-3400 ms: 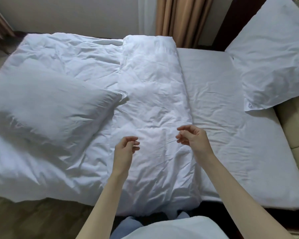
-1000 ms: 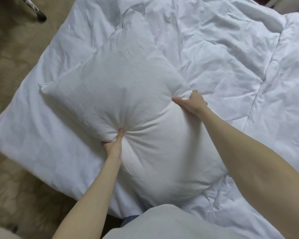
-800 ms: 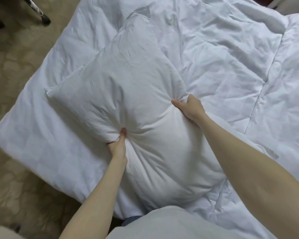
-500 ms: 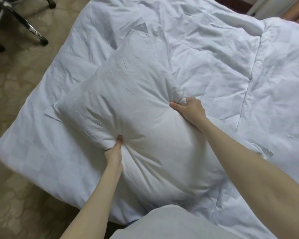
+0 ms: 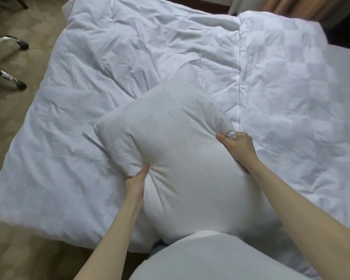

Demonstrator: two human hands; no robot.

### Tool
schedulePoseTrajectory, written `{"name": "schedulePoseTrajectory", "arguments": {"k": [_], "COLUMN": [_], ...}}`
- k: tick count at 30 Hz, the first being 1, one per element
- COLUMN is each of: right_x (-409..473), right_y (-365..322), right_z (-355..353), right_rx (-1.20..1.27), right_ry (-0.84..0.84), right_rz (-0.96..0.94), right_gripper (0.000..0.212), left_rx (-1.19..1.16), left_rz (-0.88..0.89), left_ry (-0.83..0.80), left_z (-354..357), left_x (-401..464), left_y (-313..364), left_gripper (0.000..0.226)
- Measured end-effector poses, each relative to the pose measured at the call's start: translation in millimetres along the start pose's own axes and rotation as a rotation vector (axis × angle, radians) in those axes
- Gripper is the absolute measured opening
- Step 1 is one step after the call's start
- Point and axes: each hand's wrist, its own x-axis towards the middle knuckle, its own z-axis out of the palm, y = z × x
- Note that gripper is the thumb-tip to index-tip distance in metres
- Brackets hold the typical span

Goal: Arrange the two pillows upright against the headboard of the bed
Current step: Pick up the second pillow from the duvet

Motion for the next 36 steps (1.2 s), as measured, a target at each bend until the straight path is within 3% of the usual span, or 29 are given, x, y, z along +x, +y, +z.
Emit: {"name": "schedulePoseTrajectory", "arguments": {"k": [3, 7, 11, 20, 28, 36], "right_x": [-30.1, -74.7, -113.4, -174.7, -224.1, -260.1], "right_y": [35.3, 79.9, 115.3, 220.2, 350.7, 432.7], "right_z": [-22.6, -47.1, -68.8, -126.1, -228.6, -280.4], "right_rx": [0.034, 0.111, 0.233, 0.378, 0.431, 0.549], "right_ry": [0.1, 0.2, 0.269, 0.374, 0.449, 0.544], "right_rz": [0.05, 0.12, 0.129, 0.183, 0.229, 0.394], "right_gripper": [0.06, 0.05, 0.043, 0.048, 0.048, 0.042], "left_rx": [0.065, 0.197, 0.256, 0.292, 0.306, 0.371], "left_rz": [0.021, 0.052, 0.05, 0.135, 0.186, 0.331], "left_ry": [-0.116, -0.212, -0.264, -0.315, -0.372, -0.45], "left_z": [7.7, 21.0, 33.9, 72.8, 147.9, 227.8], "left_x": [-13.0, -38.7, -71.9, -149.5, -245.6, -307.8], "left_y": [-9.0, -25.7, -45.0, -118.7, -226.2, -253.4], "left_gripper": [0.071, 0.045, 0.033, 0.032, 0.036, 0.032]}}
